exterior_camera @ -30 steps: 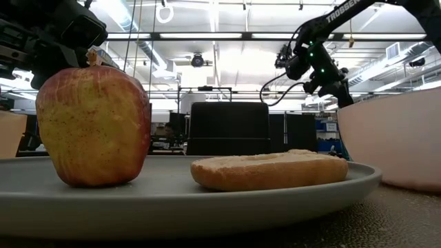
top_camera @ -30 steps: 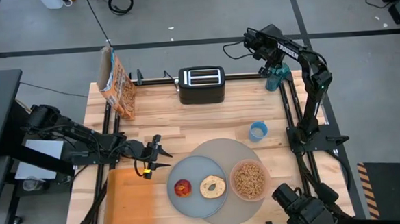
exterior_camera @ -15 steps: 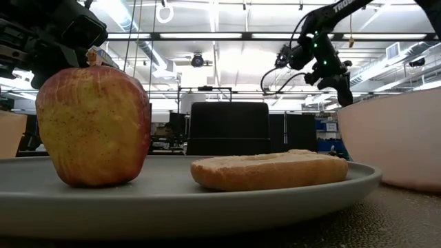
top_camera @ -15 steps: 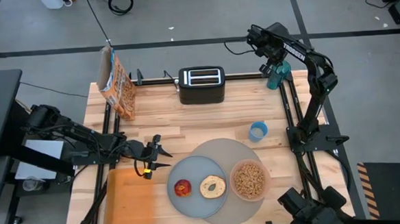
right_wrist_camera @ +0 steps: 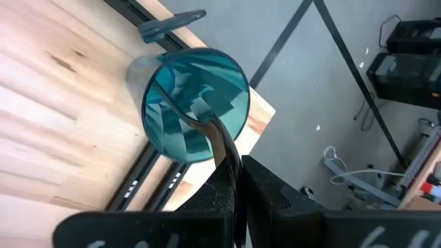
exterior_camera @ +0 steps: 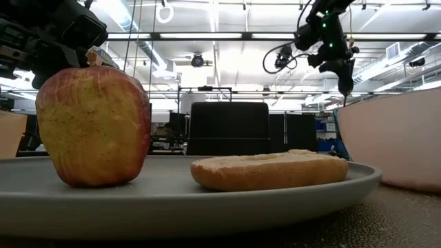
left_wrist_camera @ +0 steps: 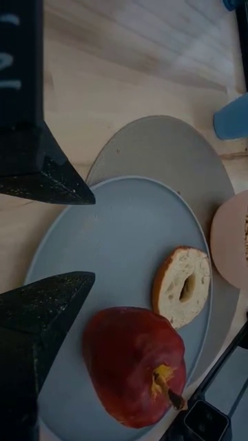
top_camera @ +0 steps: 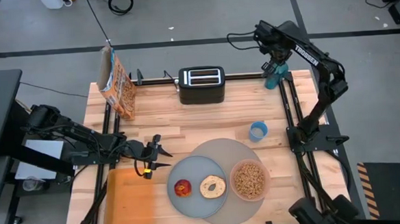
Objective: Arrange a breakfast setting
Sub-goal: Put the spoon on the middle of the table placemat
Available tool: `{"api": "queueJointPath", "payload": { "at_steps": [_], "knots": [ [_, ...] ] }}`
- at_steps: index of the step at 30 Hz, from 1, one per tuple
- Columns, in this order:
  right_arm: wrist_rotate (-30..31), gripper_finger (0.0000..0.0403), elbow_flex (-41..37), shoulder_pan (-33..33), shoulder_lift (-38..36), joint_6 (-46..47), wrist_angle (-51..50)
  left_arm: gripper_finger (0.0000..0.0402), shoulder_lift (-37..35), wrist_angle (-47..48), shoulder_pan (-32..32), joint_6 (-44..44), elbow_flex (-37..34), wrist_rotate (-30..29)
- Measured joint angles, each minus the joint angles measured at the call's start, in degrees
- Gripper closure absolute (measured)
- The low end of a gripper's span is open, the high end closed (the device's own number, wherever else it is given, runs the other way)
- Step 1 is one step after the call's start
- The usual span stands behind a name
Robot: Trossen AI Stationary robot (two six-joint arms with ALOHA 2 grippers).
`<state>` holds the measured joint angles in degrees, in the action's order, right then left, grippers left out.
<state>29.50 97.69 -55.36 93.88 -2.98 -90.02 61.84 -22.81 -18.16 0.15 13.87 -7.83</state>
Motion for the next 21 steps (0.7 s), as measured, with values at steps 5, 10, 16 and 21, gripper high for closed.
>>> {"api": "queueJointPath", "payload": {
  "at_steps": [5, 10, 16, 21],
  "knots": [
    [-0.8, 0.0382, 0.0, 0.5, -1.7, 0.0, 0.0, 0.0224, 0.0, 0.0, 0.0, -0.9, 0.0, 0.0],
    [-3.4, 0.0382, 0.0, 0.6, -3.6, -0.5, 0.0, 0.0224, 0.0, 0.0, 0.0, -1.3, 0.0, 0.0],
    [-5.3, 0.0382, 0.0, 0.6, -6.3, -1.6, 0.0, 0.0224, 0.0, 0.0, 0.0, -1.5, 0.0, -0.1],
    [-5.8, 0.0382, 0.0, 0.8, -7.8, -3.1, 0.0, 0.0224, 0.0, 0.0, 0.0, -1.5, 0.0, -0.1]
  ]
}}
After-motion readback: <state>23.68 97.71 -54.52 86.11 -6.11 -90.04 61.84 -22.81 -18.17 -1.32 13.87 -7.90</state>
